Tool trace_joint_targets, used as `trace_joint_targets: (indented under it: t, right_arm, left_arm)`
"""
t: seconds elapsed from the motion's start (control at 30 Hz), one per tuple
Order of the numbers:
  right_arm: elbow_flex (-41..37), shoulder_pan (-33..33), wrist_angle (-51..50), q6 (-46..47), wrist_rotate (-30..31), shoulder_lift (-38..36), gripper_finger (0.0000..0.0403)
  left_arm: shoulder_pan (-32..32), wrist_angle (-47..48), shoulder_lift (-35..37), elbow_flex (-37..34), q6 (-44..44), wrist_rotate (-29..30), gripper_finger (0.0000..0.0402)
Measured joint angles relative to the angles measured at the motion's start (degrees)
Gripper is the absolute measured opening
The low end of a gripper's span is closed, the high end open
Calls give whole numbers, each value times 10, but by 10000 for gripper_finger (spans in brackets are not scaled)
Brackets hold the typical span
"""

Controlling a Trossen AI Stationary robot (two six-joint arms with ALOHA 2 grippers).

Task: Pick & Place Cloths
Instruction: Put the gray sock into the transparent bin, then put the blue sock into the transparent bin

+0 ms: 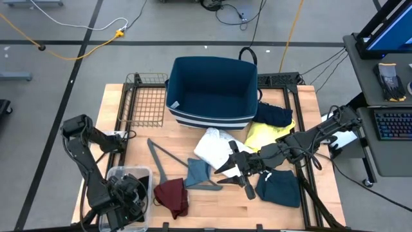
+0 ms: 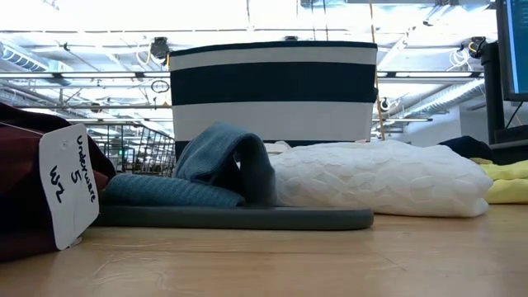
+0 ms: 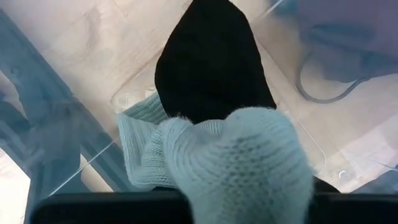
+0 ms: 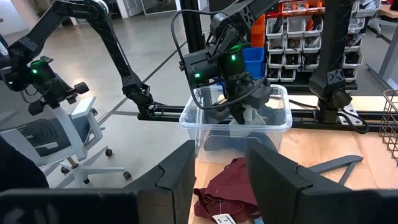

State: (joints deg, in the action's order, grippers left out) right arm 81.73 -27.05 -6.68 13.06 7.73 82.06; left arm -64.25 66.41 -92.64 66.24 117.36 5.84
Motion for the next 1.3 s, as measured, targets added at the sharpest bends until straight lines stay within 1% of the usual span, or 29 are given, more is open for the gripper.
trace_joint_targets:
  t: [0.13,0.23,0.43,0.53,0.67,0.8,0.87,1.0,1.17,1.3]
  right_arm:
    - [0,0,0,0,0,0,132]
    - [0,0,0,0,0,0,132]
    - [0,0,0,0,0,0,132]
    - [0,0,0,0,0,0,132]
    - [0,0,0,-1,0,0,132]
    - [0,0,0,-2,0,0,132]
    - [0,0,0,-2,0,0,132]
    - [0,0,0,-2,-2,0,132]
    - [0,0,0,-19,-2,0,132]
    - [0,0,0,-50,-3,0,132]
  left_arm:
    - [0,0,0,0,-1,5,99]
    - [0,0,0,0,-2,2,136]
    - [0,-3,5,0,-4,-17,214]
    - [0,-5,19,5,-30,-32,245]
    - [0,-1,61,14,-35,-41,272]
    - [0,-2,110,20,-26,-28,281]
    - [0,0,131,23,-19,-8,280]
    - [-1,-2,165,33,-40,58,270]
    - [-1,-5,194,43,-96,174,258]
    - [-1,-12,211,43,-160,262,260]
